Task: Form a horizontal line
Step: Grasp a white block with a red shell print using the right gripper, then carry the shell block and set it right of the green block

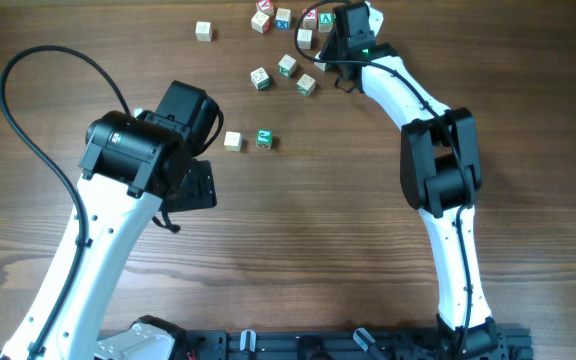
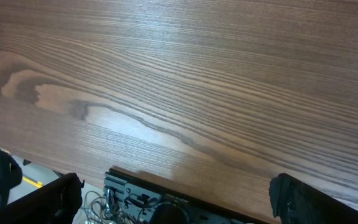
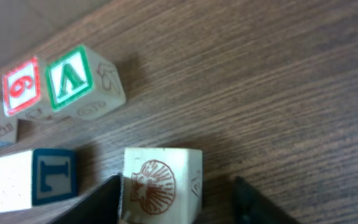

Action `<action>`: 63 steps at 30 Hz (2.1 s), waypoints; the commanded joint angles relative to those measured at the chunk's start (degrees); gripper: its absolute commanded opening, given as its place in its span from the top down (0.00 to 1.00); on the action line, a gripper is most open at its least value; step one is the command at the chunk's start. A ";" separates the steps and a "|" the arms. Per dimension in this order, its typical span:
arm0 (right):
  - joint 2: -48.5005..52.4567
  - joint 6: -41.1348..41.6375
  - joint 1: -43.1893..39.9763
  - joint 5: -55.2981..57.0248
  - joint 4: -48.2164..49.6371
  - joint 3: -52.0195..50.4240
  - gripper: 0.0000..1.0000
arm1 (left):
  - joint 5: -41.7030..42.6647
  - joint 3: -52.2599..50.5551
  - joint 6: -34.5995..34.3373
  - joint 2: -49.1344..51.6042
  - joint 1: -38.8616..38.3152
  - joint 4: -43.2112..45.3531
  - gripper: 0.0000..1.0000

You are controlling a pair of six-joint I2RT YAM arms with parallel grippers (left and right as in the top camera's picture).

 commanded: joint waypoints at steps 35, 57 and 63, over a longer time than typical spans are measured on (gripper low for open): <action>-0.87 -3.52 -0.20 -0.83 -1.16 3.37 0.27 | 0.37 -0.09 -1.20 -0.20 0.26 -0.02 0.00; 1.75 -5.84 0.11 -1.16 -3.41 3.54 0.78 | 0.37 -0.09 -1.20 -0.20 0.26 -0.02 0.00; -5.64 -12.35 0.11 -2.01 -12.07 3.54 0.83 | 0.37 -0.09 -1.20 -0.20 0.26 -0.02 0.00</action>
